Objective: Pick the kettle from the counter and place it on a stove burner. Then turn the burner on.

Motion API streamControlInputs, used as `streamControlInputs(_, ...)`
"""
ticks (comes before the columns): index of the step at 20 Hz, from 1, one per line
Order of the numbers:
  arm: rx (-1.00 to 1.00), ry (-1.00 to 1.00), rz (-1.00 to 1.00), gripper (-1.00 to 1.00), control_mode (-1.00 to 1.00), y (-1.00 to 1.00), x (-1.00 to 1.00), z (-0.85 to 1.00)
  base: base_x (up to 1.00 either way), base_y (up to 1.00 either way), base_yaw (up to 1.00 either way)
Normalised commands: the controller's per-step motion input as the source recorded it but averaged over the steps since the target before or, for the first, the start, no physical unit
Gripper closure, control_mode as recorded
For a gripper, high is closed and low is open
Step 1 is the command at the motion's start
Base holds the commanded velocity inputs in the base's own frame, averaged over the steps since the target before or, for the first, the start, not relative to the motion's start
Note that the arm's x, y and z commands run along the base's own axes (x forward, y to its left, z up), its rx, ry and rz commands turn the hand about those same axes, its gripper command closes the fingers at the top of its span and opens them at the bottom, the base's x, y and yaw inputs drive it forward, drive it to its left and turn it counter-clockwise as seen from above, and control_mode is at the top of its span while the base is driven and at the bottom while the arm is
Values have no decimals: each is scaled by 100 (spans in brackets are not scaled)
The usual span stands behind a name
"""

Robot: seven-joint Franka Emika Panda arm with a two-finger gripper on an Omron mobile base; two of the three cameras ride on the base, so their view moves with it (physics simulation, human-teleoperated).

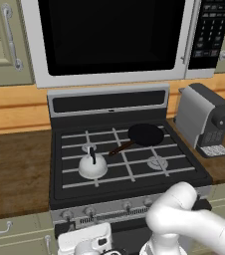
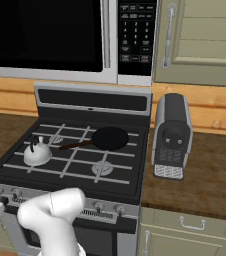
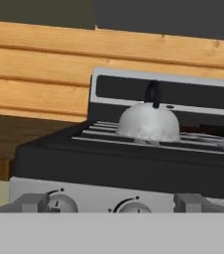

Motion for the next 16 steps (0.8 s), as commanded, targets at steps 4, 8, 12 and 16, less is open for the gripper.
streamControlInputs(4, 0, -4, -5, -100, -100, 24, 29, -15, 0, 0, 0)
streamControlInputs(8, 0, 0, -11, -100, -100, 74, 11, -27, 0, 0, 0)
streamControlInputs(12, 0, -1, -4, -100, -100, 40, 22, -19, 0, 0, 0)
streamControlInputs(16, 0, 0, 0, -100, -100, 16, 22, -36, 0, 0, 0)
